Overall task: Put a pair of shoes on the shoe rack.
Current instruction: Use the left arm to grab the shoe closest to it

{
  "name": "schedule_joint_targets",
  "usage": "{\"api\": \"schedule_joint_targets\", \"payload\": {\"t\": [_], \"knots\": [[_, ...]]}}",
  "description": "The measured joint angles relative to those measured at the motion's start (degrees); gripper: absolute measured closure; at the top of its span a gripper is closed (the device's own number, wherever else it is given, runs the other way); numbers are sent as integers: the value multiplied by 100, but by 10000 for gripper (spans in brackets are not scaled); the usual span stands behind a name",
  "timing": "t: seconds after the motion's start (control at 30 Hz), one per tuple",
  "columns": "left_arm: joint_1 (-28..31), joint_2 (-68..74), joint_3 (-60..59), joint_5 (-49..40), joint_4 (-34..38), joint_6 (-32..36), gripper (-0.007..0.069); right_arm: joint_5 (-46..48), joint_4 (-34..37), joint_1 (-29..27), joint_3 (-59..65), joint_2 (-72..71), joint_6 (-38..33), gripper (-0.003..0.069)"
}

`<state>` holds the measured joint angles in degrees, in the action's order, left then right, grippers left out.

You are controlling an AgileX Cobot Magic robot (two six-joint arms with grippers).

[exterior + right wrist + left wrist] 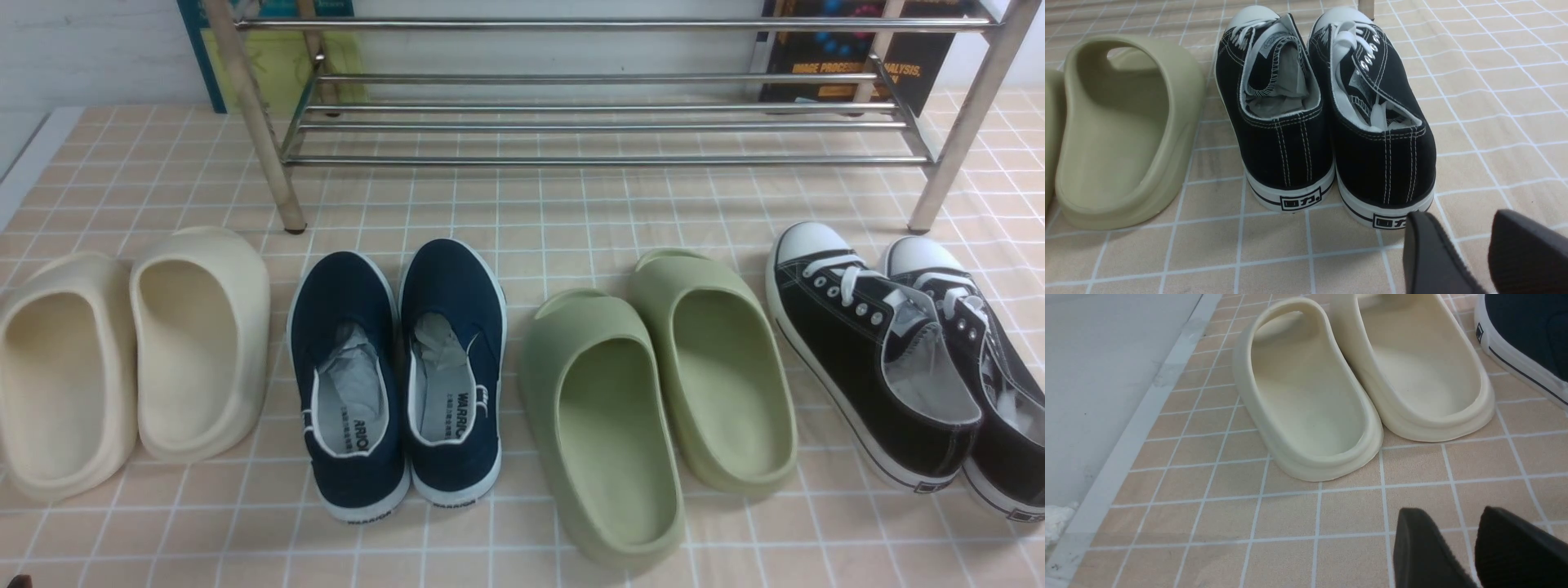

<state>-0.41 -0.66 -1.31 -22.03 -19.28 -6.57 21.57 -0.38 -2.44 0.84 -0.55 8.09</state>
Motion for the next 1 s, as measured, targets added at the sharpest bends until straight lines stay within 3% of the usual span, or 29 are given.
{"api": "schedule_joint_targets", "payload": {"t": [0.33, 0.7, 1.0], "knots": [[0, 0, -20, 644, 364, -1178, 385, 0, 0, 0, 0, 0, 0, 421], [0, 0, -32, 3078, 829, -4221, 385, 0, 0, 0, 0, 0, 0, 421], [0, 0, -32, 3294, 834, -4502, 385, 0, 0, 0, 0, 0, 0, 421]]}}
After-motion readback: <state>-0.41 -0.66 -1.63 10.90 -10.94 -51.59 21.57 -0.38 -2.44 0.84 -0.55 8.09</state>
